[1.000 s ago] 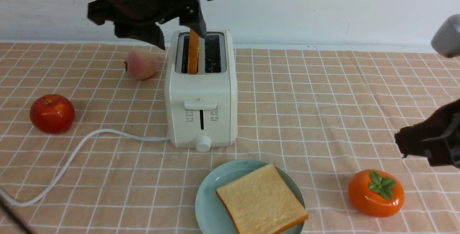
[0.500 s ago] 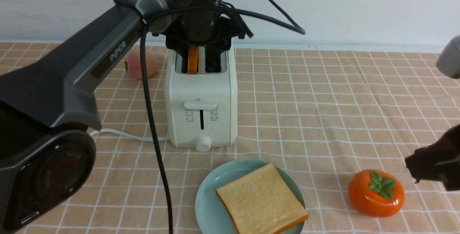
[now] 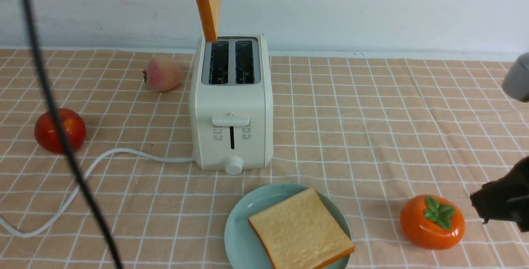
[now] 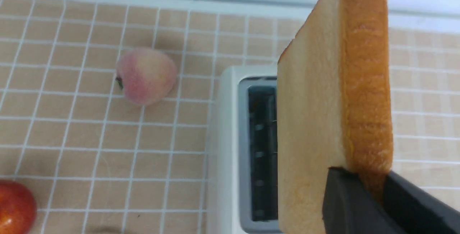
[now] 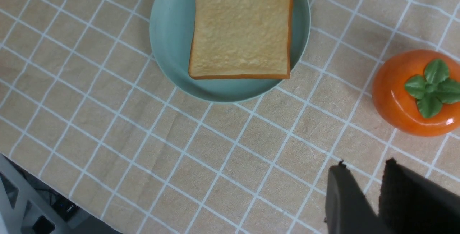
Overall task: Take toasted bread from bread machine on light coffee tablecloth place on plate.
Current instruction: 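Place the slice of bread on the plate with the left gripper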
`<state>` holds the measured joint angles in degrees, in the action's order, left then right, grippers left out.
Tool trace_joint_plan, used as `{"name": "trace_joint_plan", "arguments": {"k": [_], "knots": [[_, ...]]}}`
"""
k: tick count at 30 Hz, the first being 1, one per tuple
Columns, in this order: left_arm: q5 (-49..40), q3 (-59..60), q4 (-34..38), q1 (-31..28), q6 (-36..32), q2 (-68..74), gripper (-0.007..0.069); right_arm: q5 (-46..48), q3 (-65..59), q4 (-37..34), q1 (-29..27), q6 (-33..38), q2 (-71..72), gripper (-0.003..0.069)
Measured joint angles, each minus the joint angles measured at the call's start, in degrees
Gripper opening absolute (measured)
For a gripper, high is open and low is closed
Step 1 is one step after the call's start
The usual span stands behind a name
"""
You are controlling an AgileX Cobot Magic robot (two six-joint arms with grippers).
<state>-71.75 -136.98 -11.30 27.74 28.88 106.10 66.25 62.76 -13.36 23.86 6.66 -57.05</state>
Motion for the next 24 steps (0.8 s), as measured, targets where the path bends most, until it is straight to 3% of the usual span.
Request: {"name": "trace_joint_plan", "arguments": {"k": [5, 6, 10, 12, 14, 18, 19, 23, 24], "knots": [[0.0, 4.7, 18.0, 0.0, -11.6, -15.0, 0.0039, -0.7, 0.0, 0.1, 0.0, 0.0, 0.0, 0.0171], [0.0, 5.1, 18.7, 0.0, -12.0, -15.5, 0.0039, -0.8, 0.0, 0.1, 0.0, 0.0, 0.0, 0.0171], [0.0, 18.7, 30.6, 0.0, -18.6, -23.6, 0.0039, -1.9, 0.0, 0.1, 0.0, 0.0, 0.0, 0.0177], [0.3, 32.4, 39.3, 0.0, -22.9, -26.5, 0.0039, -2.3, 0.0, 0.1, 0.0, 0.0, 0.0, 0.018], [1.5, 38.6, 43.0, 0.0, -25.0, -27.1, 0.0039, -2.4, 0.0, 0.1, 0.0, 0.0, 0.0, 0.0181], [14.7, 64.2, 61.7, 0.0, -38.5, -26.1, 0.0039, -2.7, 0.0, 0.1, 0.0, 0.0, 0.0, 0.0188], [20.3, 71.8, 70.0, 0.0, -43.5, -25.3, 0.0039, -2.8, 0.0, 0.1, 0.0, 0.0, 0.0, 0.019], [31.9, 86.0, 92.1, 0.0, -60.1, -22.9, 0.0039, -3.0, 0.0, -0.1, 0.0, 0.0, 0.0, 0.0196], [36.0, 89.5, 98.9, 0.0, -66.9, -21.8, 0.0039, -3.1, 0.0, -0.1, 0.0, -0.1, 0.0, 0.0198]]}}
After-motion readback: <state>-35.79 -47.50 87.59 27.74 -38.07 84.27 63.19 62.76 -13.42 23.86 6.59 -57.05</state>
